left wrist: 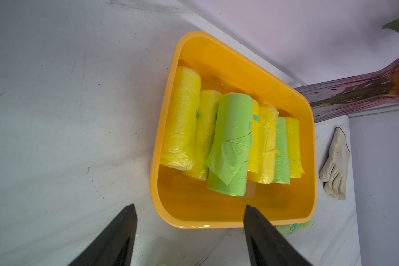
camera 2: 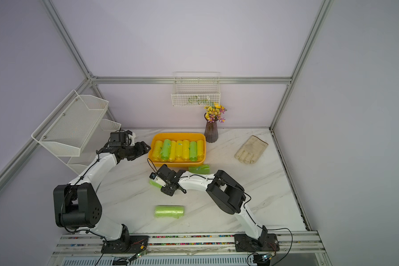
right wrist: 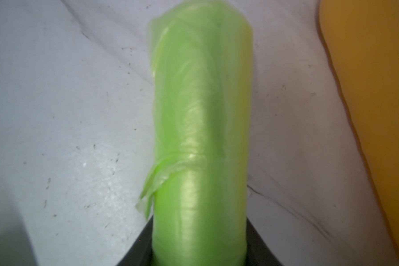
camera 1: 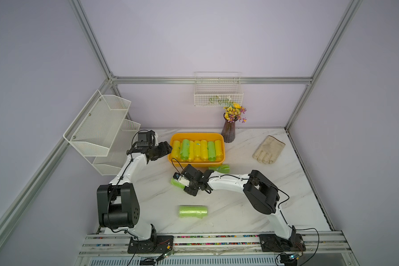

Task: Put the roll of trash bags into the storage box
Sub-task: Pick up the roll of trash bags from the center of the board, then place the roll of trash bags in the storage box.

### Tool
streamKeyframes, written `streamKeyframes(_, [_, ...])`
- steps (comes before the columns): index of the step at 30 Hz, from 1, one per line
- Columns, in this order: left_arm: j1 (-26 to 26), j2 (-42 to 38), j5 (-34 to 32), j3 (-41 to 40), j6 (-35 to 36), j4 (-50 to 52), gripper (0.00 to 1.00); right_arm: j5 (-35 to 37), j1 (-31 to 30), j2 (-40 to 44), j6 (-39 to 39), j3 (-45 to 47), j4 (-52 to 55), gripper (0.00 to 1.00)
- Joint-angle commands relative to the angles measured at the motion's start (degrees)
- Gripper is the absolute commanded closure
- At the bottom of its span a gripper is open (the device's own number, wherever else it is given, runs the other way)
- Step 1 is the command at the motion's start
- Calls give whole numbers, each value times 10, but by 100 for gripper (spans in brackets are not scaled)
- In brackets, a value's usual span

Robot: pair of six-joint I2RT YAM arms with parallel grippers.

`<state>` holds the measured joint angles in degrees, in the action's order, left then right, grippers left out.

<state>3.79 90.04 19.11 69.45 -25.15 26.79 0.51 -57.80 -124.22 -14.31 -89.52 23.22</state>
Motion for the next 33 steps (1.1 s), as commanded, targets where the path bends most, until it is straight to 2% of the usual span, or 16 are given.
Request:
streamKeyframes(1, [4, -14, 6, 2, -8, -19, 27, -16, 4, 35, -4, 24, 2, 63])
streamKeyframes(13, [4, -12, 3, 6, -7, -18, 27, -60, 28, 163, 18, 91, -26, 65])
streamKeyframes(17, [4, -14, 2, 5, -6, -16, 27, -82, 51, 204, 49, 114, -54, 64])
streamKeyframes(20, [4, -14, 2, 3, -6, -16, 27, -70, 68, 223, 89, 125, -80, 65])
streamKeyframes(26, [4, -18, 3, 1, -7, -16, 27, -123, 116, 218, 162, 115, -113, 65])
streamKeyframes(33, [4, -19, 7, -2, -8, -16, 27, -145, 152, 176, 268, 68, -154, 65])
